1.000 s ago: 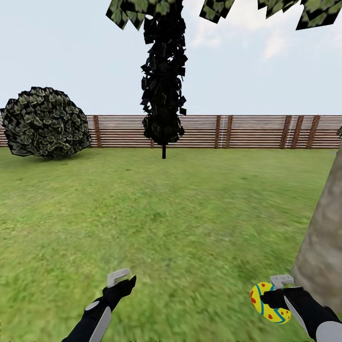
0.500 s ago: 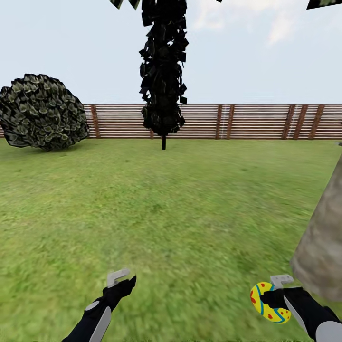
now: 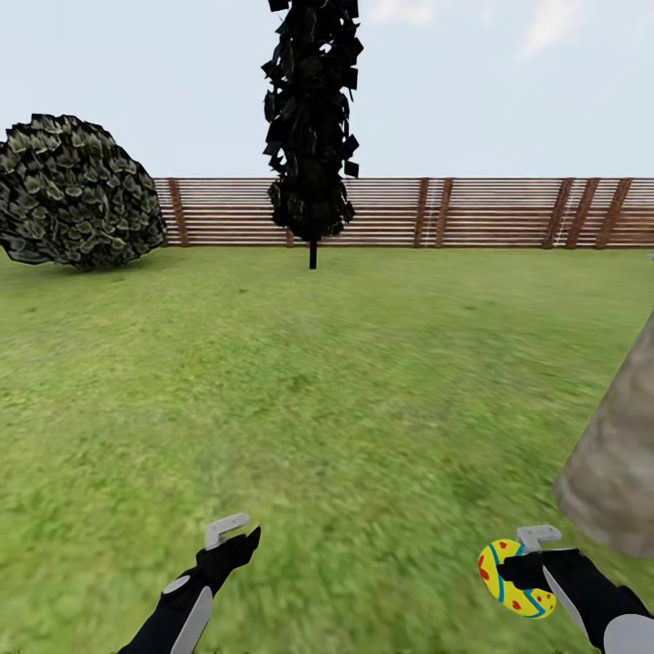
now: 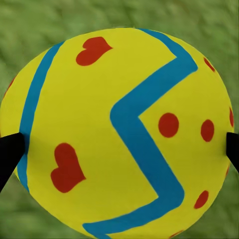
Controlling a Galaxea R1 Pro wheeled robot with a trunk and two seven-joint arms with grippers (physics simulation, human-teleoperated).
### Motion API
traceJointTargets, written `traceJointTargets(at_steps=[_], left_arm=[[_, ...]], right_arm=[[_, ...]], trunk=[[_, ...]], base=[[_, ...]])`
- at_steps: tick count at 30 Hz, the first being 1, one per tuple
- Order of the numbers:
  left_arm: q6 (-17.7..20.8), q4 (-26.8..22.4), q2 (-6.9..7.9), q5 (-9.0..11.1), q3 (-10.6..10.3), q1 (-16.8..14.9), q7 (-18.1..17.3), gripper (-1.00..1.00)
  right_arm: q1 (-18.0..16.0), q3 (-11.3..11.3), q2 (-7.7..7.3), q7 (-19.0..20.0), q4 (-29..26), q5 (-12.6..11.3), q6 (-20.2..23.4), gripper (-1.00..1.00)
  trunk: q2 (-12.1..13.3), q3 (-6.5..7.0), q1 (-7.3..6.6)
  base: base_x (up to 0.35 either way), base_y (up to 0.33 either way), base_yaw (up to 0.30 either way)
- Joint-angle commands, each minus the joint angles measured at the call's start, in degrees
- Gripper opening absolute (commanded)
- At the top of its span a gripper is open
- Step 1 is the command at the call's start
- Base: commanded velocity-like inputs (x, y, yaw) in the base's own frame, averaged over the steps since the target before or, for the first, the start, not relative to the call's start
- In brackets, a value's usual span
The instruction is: Take the three Easter eggs out of the wicker basket on the lawn in the garden, then place them on the lawn next to a single tree (choose any tree) so that all three eggs are next to the same tree and none are left in the basket.
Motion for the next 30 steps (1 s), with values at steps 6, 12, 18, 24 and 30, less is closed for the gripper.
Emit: traceJointTargets(at_steps=[6,12,18,24,30], left_arm=[[0.43,-0.11,-0.06,0.6,0.22,-0.01,-0.16,1.0],[0.43,-0.11,-0.05,0.6,0.22,-0.01,-0.16,1.0],[0.43,-0.11,-0.05,0.6,0.22,-0.01,-0.16,1.0],[0.43,-0.11,-0.05,0.6,0.22,-0.01,-0.16,1.0],[0.43,-0.11,-0.05,0.6,0.22,-0.01,-0.16,1.0]], right_arm=[[-0.01,0.13,0.01,0.26,-0.12,0.4,0.24,-1.0],[-0.01,0.13,0.09,0.26,-0.12,0.44,0.15,-1.0],[-0.01,0.13,0.14,0.26,-0.12,0.48,0.06,-1.0],[-0.01,0.13,0.14,0.26,-0.12,0.48,-0.02,-1.0],[-0.01,0.13,0.22,0.19,-0.12,0.48,-0.03,-1.0]], trunk=[[-0.11,-1.39,0.14],[-0.19,-2.63,0.29],[-0.27,-3.81,0.45],[-0.35,-5.0,0.6],[-0.43,-6.18,0.76]], base=[[0.0,0.0,0.0],[0.0,0.0,0.0],[0.0,0.0,0.0],[0.0,0.0,0.0],[0.0,0.0,0.0]])
